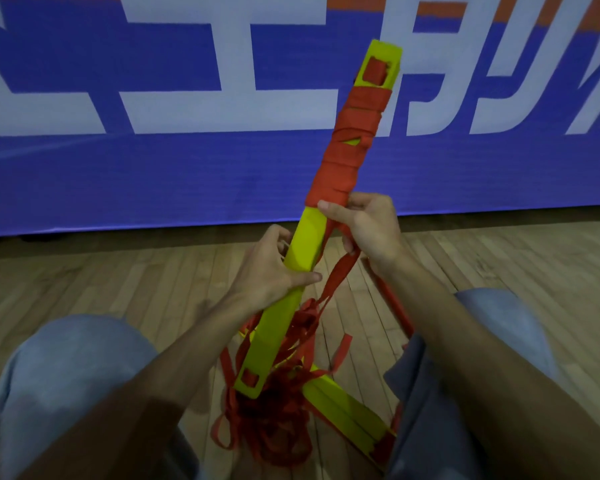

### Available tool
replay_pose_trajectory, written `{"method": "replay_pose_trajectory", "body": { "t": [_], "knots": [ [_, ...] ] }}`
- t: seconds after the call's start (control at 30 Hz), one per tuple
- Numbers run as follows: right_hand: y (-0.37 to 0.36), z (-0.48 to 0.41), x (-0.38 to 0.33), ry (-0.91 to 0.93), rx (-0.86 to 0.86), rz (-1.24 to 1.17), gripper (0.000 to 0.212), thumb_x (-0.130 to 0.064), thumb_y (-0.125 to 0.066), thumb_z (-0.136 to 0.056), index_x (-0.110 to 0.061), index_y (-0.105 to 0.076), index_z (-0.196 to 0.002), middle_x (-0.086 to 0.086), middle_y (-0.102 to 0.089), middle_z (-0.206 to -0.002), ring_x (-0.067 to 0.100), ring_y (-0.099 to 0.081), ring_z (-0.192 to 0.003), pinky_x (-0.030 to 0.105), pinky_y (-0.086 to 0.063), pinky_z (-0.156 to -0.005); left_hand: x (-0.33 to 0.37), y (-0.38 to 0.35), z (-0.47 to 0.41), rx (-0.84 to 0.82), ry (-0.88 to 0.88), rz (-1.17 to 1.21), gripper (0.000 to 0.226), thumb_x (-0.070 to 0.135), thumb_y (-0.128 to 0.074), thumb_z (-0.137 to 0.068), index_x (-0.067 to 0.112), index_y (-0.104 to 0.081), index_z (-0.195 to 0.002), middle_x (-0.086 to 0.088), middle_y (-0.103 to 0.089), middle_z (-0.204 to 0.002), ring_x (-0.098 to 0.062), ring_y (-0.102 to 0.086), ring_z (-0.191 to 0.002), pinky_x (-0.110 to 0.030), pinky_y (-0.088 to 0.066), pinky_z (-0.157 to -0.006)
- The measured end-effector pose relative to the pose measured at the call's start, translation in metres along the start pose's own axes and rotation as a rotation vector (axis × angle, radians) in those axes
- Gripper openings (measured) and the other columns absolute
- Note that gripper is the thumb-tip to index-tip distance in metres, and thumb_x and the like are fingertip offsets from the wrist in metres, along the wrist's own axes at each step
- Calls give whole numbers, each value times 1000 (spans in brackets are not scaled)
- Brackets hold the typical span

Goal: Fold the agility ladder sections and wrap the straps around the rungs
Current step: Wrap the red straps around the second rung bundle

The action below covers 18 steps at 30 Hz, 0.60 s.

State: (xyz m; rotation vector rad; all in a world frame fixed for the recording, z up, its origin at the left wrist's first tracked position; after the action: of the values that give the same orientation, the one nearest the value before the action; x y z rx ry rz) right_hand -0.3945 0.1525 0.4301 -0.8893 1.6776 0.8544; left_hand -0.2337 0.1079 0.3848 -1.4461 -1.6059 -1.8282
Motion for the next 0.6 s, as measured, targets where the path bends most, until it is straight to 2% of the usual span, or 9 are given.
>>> {"method": "replay_pose_trajectory", "body": {
  "t": [0.1,0.17,0.27,0.33,0.37,0.43,0.53,0.6],
  "knots": [
    [7,1,-6,11,0,-69,26,-19,-73,-84,7,-71,-86,41,-60,-76,16,-37,-33,27,-27,-36,7,0,4,-121,6,256,54,34,-86,-65,21,-58,-110,2,-69,-100,-16,-69,-89,-32,-56,-74],
    [11,0,-8,12,-14,-152,26,-17,-70,-86,9,-69,-87,35,-57,-72,13,-35,-32,31,-26,-40,12,0,7,-235,33,411,46,40,-75,-71,20,-64,-112,-3,-70,-106,-17,-69,-95,-31,-56,-77],
    [15,-3,-9,37,-81,-311,23,-19,-66,-87,2,-65,-78,14,-55,-56,11,-32,-30,40,-26,-48,19,-2,11,-380,35,615,36,37,-61,-86,19,-67,-116,-7,-70,-111,-22,-66,-101,-44,-52,-92],
    [16,-2,-12,51,-134,-410,22,-21,-63,-86,-2,-61,-76,11,-54,-55,9,-31,-29,30,-23,-43,22,-4,14,-454,27,706,34,34,-57,-89,21,-65,-120,-9,-69,-114,-26,-65,-104,-53,-45,-100],
    [16,-1,-13,51,-156,-453,22,-22,-61,-86,-2,-60,-77,11,-54,-59,8,-32,-29,23,-23,-38,23,-6,16,-512,21,745,38,33,-58,-89,19,-61,-125,-12,-67,-118,-29,-65,-107,-55,-44,-100],
    [15,0,-15,45,-182,-520,22,-24,-58,-85,-4,-60,-77,11,-56,-59,7,-32,-29,18,-22,-36,27,-10,22,-672,-14,826,52,31,-63,-87,15,-49,-135,-20,-63,-125,-37,-64,-109,-54,-50,-95],
    [14,1,-14,40,-217,-556,21,-25,-53,-86,-6,-59,-78,4,-61,-57,6,-33,-30,27,-15,-43,26,-13,24,-790,7,844,75,29,-81,-74,9,-45,-136,-23,-64,-121,-36,-67,-104,-48,-56,-87],
    [11,2,-13,50,-262,-563,22,-27,-55,-86,-8,-62,-79,10,-64,-64,7,-36,-32,31,-14,-47,24,-14,22,-776,15,781,78,29,-87,-66,6,-51,-131,-20,-68,-113,-34,-69,-100,-48,-57,-86]
  ]
}}
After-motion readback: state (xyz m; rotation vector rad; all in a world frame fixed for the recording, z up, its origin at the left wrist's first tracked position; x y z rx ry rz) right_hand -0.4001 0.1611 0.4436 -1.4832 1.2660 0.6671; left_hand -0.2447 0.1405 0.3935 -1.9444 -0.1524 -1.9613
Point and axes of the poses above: each hand's wrist, its own z-axis away from the middle knuckle, its own y-axis out of the back of the hand, x = y × z, the point moved 6 cm from there along -z, towards the middle knuckle
